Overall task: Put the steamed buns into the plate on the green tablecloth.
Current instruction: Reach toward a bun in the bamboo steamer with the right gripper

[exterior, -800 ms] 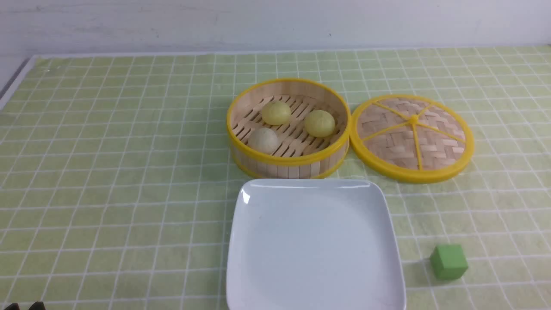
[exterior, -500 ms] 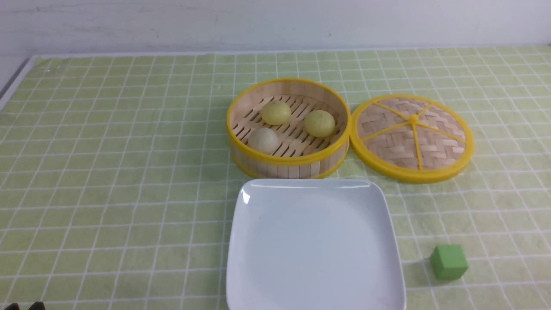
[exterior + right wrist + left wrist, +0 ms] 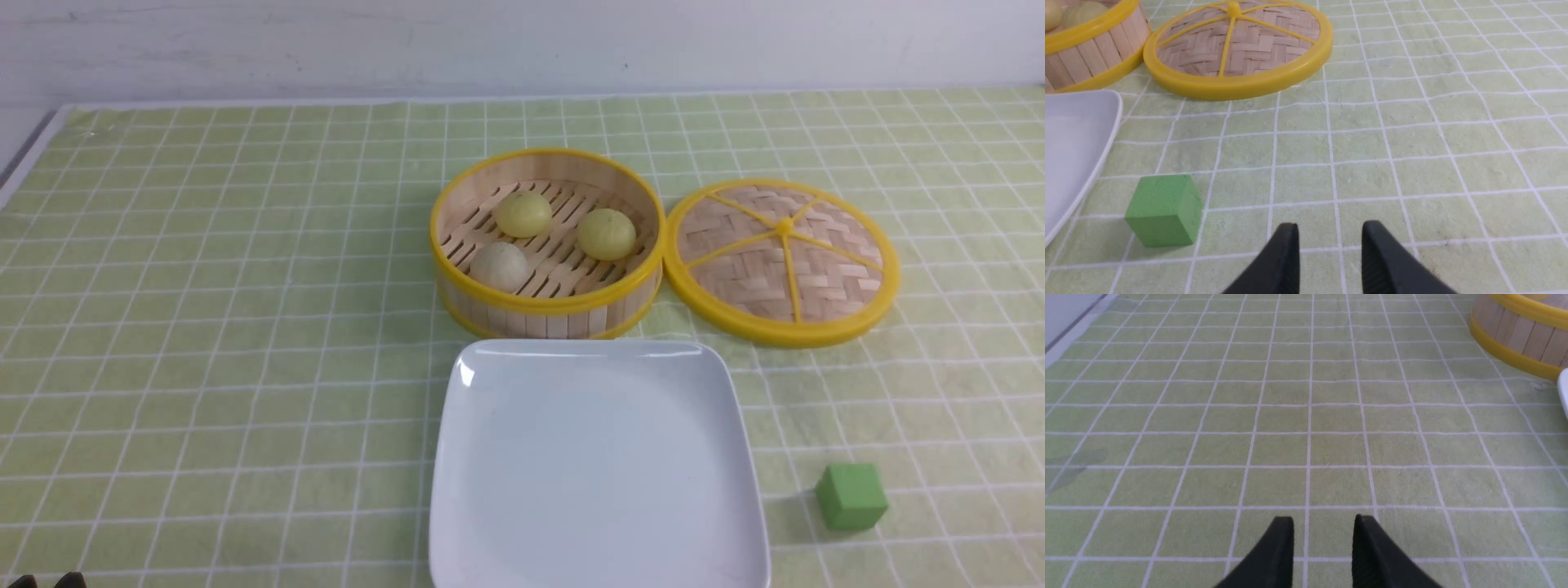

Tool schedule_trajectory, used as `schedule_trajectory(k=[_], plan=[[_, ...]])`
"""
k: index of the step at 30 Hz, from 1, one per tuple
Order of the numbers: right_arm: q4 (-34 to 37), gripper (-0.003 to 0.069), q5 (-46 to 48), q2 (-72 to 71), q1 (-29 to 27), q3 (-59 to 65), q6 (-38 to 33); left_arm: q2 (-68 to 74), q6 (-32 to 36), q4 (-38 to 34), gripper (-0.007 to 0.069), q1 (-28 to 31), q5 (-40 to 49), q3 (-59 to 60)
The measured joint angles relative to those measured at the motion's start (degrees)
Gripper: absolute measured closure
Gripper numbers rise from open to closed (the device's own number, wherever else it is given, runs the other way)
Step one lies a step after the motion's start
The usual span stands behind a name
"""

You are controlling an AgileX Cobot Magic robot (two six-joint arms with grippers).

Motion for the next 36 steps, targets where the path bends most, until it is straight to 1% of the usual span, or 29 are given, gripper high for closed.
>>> schedule_trajectory(k=[11, 14, 15, 16, 17, 18, 19, 21, 23, 28, 31, 33, 35, 36], plan=[[-0.43, 0.0419, -0.05, 0.0, 0.0, 0.0, 0.0, 0.0, 0.0, 0.0, 0.0384, 0.0, 0.0, 0.0], [0.81, 0.0419, -0.4, 0.0, 0.0, 0.0, 1.22, 0.0, -3.26, -3.29, 0.0384, 0.0, -0.32, 0.0], [4.3, 0.0419, -1.29, 0.0, 0.0, 0.08, 3.65, 0.0, -7.04, -9.03, 0.0384, 0.0, -0.97, 0.06], [5.6, 0.0419, -1.61, 0.0, 0.0, 0.16, 5.09, 0.0, -8.51, -11.02, 0.0384, 0.0, -1.22, 0.06], [9.32, 0.0419, -2.51, 0.0, 0.0, 0.29, 7.9, 0.0, -13.43, -16.3, 0.0384, 0.0, -2.07, 0.19], [14.79, 0.0419, -3.44, 0.0, 0.0, 0.29, 11.99, 0.0, -19.12, -23.59, 0.0384, 0.0, -3.23, 0.23], [17.66, 0.0419, -3.91, 0.0, 0.0, 0.29, 14.14, 0.0, -22.66, -28.24, 0.0384, 0.0, -4.28, 0.23], [23.62, 0.0419, -4.55, 0.0, 0.0, 0.29, 18.3, 0.0, -27.77, -35.38, 0.0384, 0.0, -6.23, 0.23], [27.94, 0.0419, -4.74, 0.0, 0.0, 0.29, 20.55, 0.0, -30.32, -39.67, 0.0384, 0.0, -8.27, 0.23], [30.77, 0.0419, -6.4, 0.0, 0.0, 0.29, 21.51, 0.0, -31.28, -41.58, 0.0384, 0.0, -11.96, 0.23], [30.64, 0.0439, -7.53, 0.0, 0.0, -0.88, 19.65, 0.0, -32.98, -44.07, 0.0396, 0.0, -15.15, 0.23], [28.84, 0.0484, -7.15, 0.15, 0.0, -4.72, 16.03, 0.0, -32.13, -44.22, 0.0428, 0.0, -13.79, -0.99], [24.72, 0.0555, -5.69, 1.77, 0.0, -10.06, 11.48, 0.0, -28.47, -42.84, 0.049, 0.0, -9.94, -5.22], [20.9, 0.0613, -3.05, 4.67, 0.0, -15.56, 9.03, 0.28, -23.43, -40.89, 0.0568, 0.0, -5.32, -9.99]])
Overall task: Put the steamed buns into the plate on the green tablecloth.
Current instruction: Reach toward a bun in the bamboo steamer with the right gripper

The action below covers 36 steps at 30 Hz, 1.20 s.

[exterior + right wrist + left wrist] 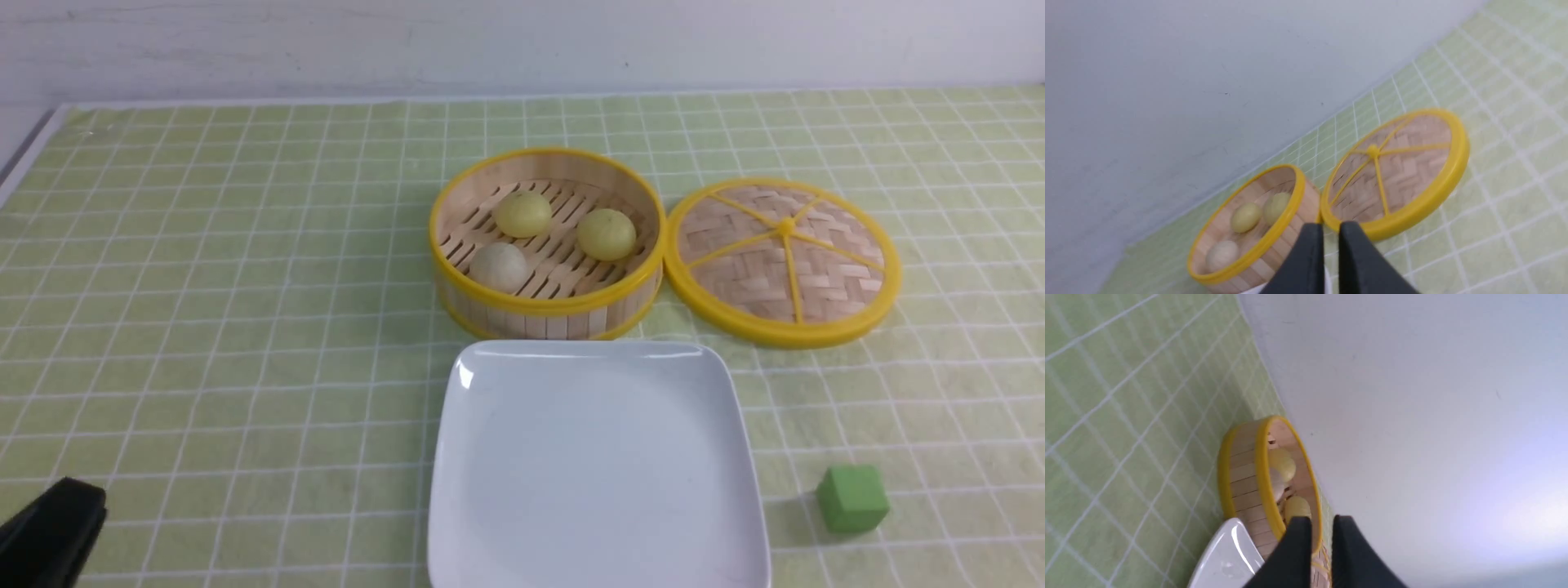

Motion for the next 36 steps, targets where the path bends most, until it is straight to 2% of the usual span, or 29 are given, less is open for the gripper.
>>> schedule_trajectory(k=[2, 3, 5, 7, 9, 11, 12, 13, 14, 15, 16, 17, 18, 20, 24, 28, 29, 30, 31, 33, 36], plan=[[-2.81, 0.0647, 2.95, 2.97, 0.0, -3.58, -0.85, 0.8, 2.19, 1.07, 0.0586, 0.0, 1.7, -2.52], [-7.12, 0.0666, 10.4, 10.12, 0.0, -9.35, -0.11, 4.64, 5.99, 3.64, 0.0618, 0.0, 8.42, -7.34], [-11.44, 0.0667, 19.39, 19.13, 0.0, -15.61, 2.41, 10.63, 8.11, 6.52, 0.0622, 0.0, 15.85, -12.44], [-13.72, 0.0667, 27.48, 28.81, 0.0, -21.12, 2.74, 17.8, 9.06, 9.58, 0.0622, 0.0, 23.73, -15.68], [-14.11, 0.0666, 33.32, 40.0, 0.0, -26.56, -0.27, 26.75, 10.25, 13.07, 0.0622, 0.0, 31.15, -18.69], [-9.5, 0.0664, 35.71, 49.04, 0.0, -30.57, -7.41, 34.14, 12.95, 16.36, 0.0622, 0.0, 35.65, -21.0], [-8.75, 0.0664, 35.96, 49.89, 0.0, -30.92, -8.3, 34.82, 13.27, 16.6, 0.0622, 0.0, 36.17, -21.35], [-1.83, 0.0661, 36.53, 55.65, 0.37, -33.37, -15.09, 39.82, 15.95, 17.92, 0.0622, 0.0, 37.38, -22.35], [2.99, 0.0658, 36.87, 59.51, 1.1, -35.19, -20.17, 41.98, 17.22, 18.28, 0.0622, 0.0, 37.45, -22.9], [3.92, 0.0657, 36.96, 61.04, 1.49, -35.96, -22.2, 42.99, 17.83, 18.37, 0.0622, 0.0, 37.45, -22.99], [10.7, 0.0651, 37.75, 66.8, 3.51, -39.37, -29.47, 46.01, 19.68, 18.38, 0.0622, 0.0, 37.36, -23.5], [11.41, 0.065, 37.89, 67.5, 3.82, -39.83, -30.22, 46.39, 19.92, 18.31, 0.0621, 0.0, 37.24, -23.59], [15.68, 0.064, 38.02, 72.14, 6.02, -43.31, -34.47, 48.87, 21.52, 17.72, 0.0615, 0.0, 36.69, -23.64], [17.33, 0.062, 37.89, 78.23, 9.22, -49.07, -37.18, 50.67, 22.48, 17.35, 0.0606, 0.0, 36.41, -23.64], [15.5, 0.0568, 37.58, 88.38, 13.92, -60.37, -37.83, 52.01, 22.76, 17.04, 0.0575, 0.0, 35.67, -23.64], [8.91, 0.0455, 37.62, 102.15, 17.66, -77.02, -34.36, 52.07, 22.76, 16.83, 0.0491, 0.0, 34.65, -23.76], [8.13, 0.0443, 37.72, 102.76, 17.76, -77.77, -34.08, 52.07, 22.76, 16.77, 0.0486, 0.0, 34.65, -23.75], [5.15, 0.0396, 38.16, 108.08, 18.63, -84.57, -31.57, 52.07, 22.33, 16.71, 0.0445, 0.0, 34.6, -23.82], [4.75, 0.0391, 38.24, 108.08, 18.72, -85.31, -31.31, 52.07, 22.32, 16.64, 0.0434, 0.0, 34.51, -23.89], [0.57, 0.033, 39.1, 115.3, 19.54, -94.12, -28.82, 52.07, 22.04, 16.46, 0.0377, 0.0, 34.46, -23.92], [-3.75, 0.0286, 39.43, 123.88, 20.22, -105.47, -26.13, 52.07, 21.92, 16.46, 0.0319, 0.0, 34.46, -23.92]])
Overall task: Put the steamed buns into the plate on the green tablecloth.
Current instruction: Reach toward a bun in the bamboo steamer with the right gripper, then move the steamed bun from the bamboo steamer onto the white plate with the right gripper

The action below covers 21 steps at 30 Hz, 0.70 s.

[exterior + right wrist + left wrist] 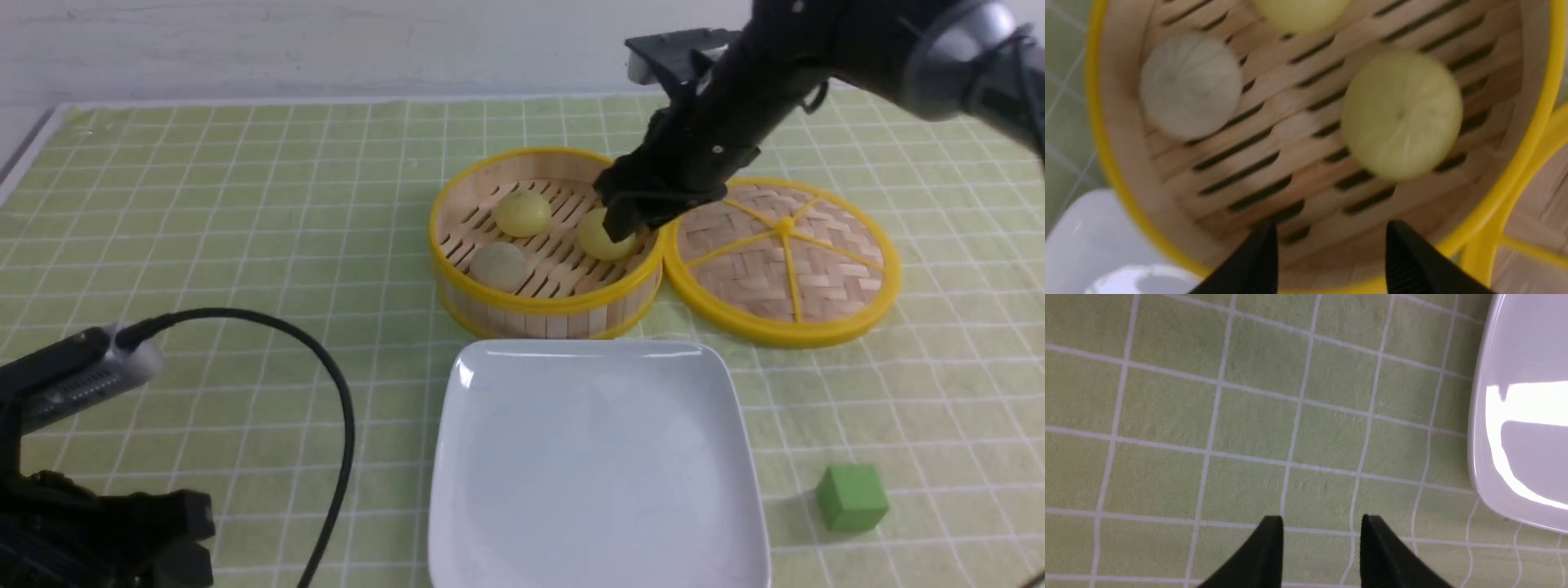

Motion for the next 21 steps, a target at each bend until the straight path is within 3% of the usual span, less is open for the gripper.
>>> schedule_trajectory(k=[5, 7, 9, 11, 12, 13, 14, 21], plan=[[-4.82, 0.0279, 1.25, 11.0, 0.27, -13.95, 2.34, 0.0, 0.0, -0.04, 0.0302, 0.0, -0.06, 0.0], [-5.42, 0.031, 2.32, 14.4, 0.27, -17.9, 2.59, 0.0, 0.0, -0.04, 0.0302, 0.0, -0.06, 0.0], [-5.42, 0.037, 3.44, 16.7, 0.27, -20.87, 2.59, 0.0, 0.0, -0.04, 0.0302, 0.0, -0.06, 0.0], [-5.42, 0.0502, 5.46, 17.36, 0.27, -23.26, 2.6, 0.0, 0.0, -0.04, 0.0302, 0.0, -0.06, 0.0], [-5.42, 0.0516, 5.96, 17.36, 0.27, -23.45, 2.53, 0.0, 0.0, -0.04, 0.0302, 0.0, -0.06, 0.0], [-5.42, 0.0611, 8.04, 17.17, 0.27, -24.92, 2.27, 0.0, 0.0, -0.04, 0.0302, 0.0, -0.06, 0.0], [-5.42, 0.0634, 9.43, 16.86, 0.27, -26.09, 2.13, 0.0, 0.0, -0.04, 0.0302, 0.0, -0.06, 0.0], [-5.66, 0.0647, 12.69, 4.64, 0.27, -28.94, 4.07, 0.0, -0.01, -0.2, 0.0302, 0.0, 0.96, 0.0]])
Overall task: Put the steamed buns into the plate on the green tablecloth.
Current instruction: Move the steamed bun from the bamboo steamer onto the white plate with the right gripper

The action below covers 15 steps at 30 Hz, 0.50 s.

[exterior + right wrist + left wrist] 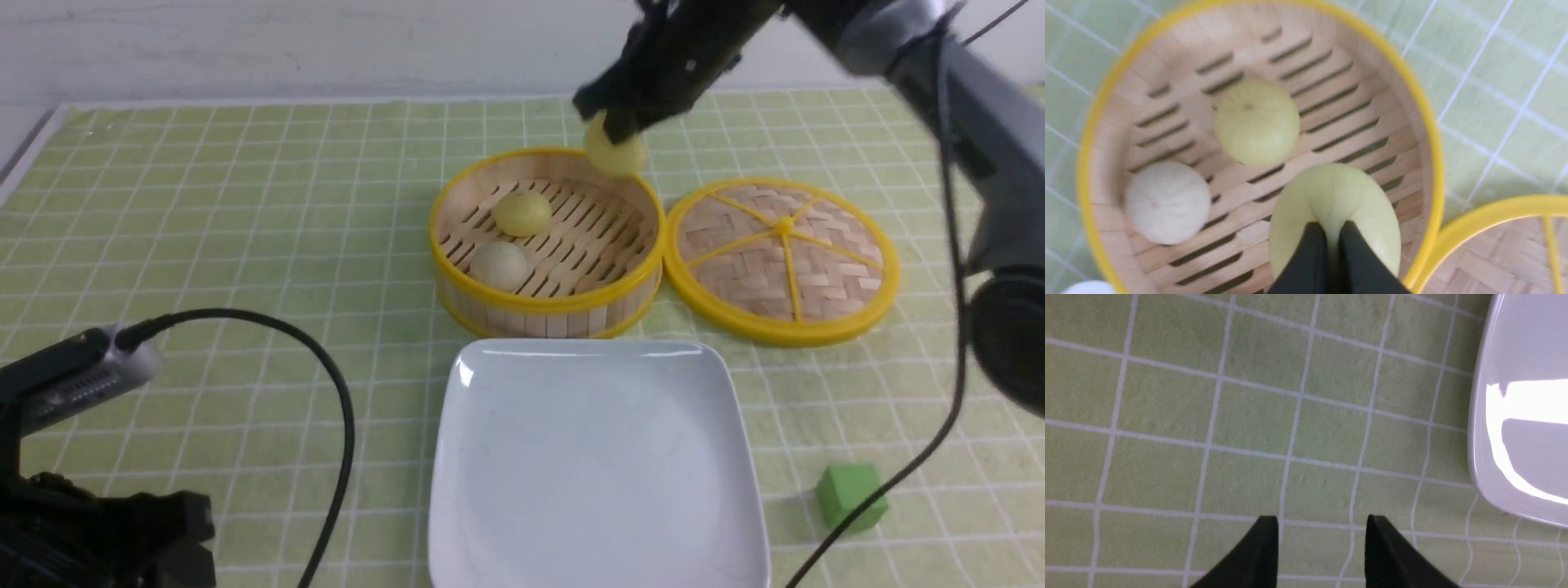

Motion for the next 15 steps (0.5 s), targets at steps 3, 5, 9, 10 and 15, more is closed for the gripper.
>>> schedule_trajectory(k=[3, 5, 9, 10, 15], plan=[[0.29, 0.0647, -0.52, -11.15, 0.4, 9.58, 2.06, 0.0, 0.0, 0.0, 0.0302, -0.07, 1.62, 0.0], [0.29, 0.0647, -0.74, -17.06, 1.12, 19.66, 2.79, 0.0, 0.0, 0.0, 0.0302, -0.07, 1.78, -0.02], [1.29, 0.0644, -0.73, -26.12, 4.49, 44.08, 2.97, 0.0, 0.0, 0.0, 0.0302, -0.07, 1.67, -0.07], [1.38, 0.0644, -0.84, -26.31, 4.71, 44.08, 2.97, 0.0, 0.0, 0.0, 0.0302, -0.07, 1.62, -0.07], [2.09, 0.0613, -14.55, -25.81, 8.87, 64.8, 2.58, 0.0, 0.0, 0.2, 0.0302, -0.07, 1.09, -0.07]])
